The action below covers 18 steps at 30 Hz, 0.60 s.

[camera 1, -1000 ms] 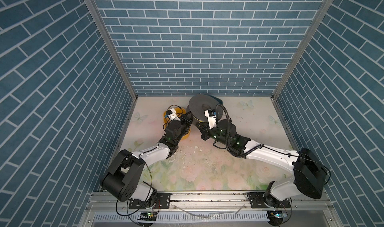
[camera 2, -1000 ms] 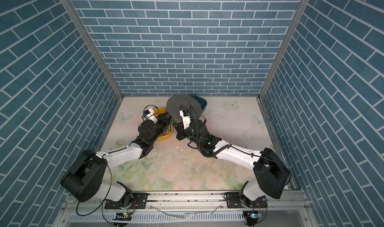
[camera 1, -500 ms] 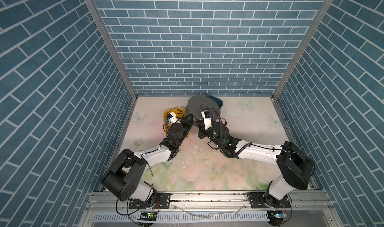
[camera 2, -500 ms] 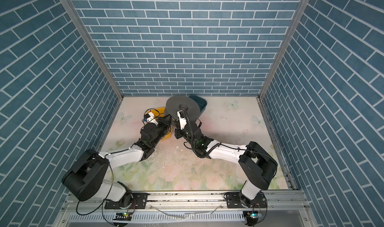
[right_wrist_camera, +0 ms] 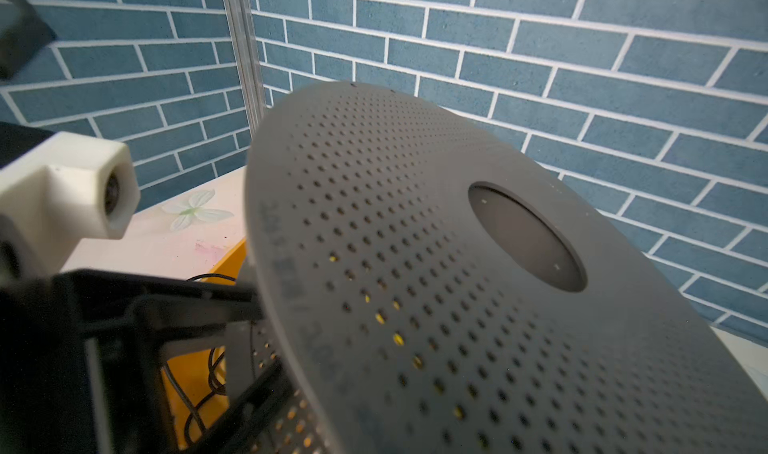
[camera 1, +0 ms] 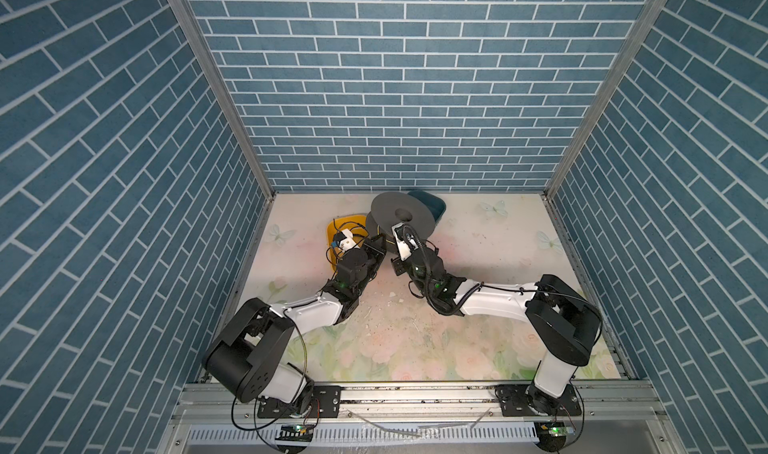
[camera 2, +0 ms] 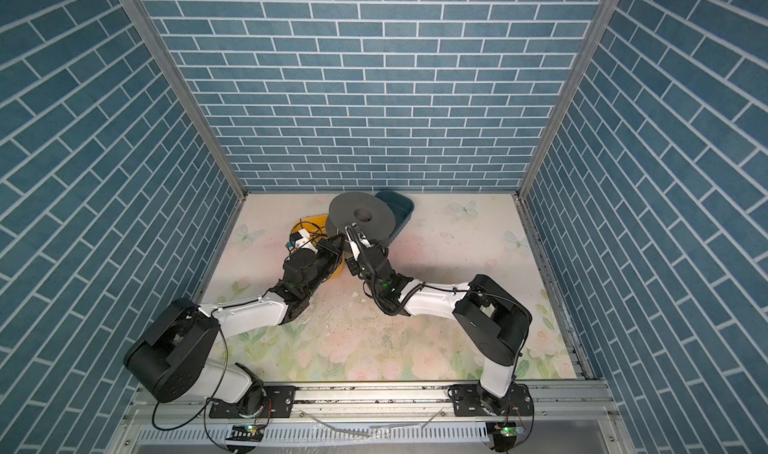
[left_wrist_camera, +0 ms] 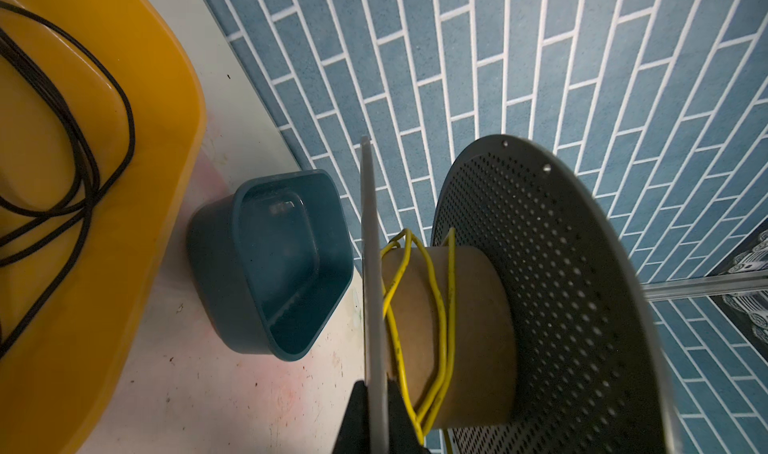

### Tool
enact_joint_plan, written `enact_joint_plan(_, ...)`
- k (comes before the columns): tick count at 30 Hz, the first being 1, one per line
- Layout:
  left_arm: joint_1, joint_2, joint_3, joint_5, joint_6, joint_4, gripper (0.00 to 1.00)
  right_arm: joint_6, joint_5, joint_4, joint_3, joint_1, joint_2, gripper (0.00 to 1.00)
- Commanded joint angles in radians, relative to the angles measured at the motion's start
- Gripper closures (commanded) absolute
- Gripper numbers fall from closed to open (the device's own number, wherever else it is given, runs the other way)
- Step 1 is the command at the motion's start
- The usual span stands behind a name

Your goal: Wrap the cables

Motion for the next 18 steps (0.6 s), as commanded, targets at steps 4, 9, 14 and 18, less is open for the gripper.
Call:
enact_joint_plan(4,-0.045,-0.010,0.025,0.217,0.002,0.159,1.00,0.009,-0.173,-0.113,0.034,0.011,-0.086,0.82)
enact_joint_plan(9,-0.008,0.002,0.030,0.231,-0.008,0.163,1.00,0.100,-0.190,-0.137,-0.026,0.010,-0.160,0.70)
enact_joint_plan(14,0.039,-0.003,0.037,0.279,-0.010,0.149,1.00,0.128,-0.167,-0.199,-0.080,0.010,-0.227,0.57)
enact_joint_plan(18,0.057,-0.003,0.037,0.298,-0.009,0.149,1.00,0.156,-0.176,-0.223,-0.122,0.009,-0.283,0.46)
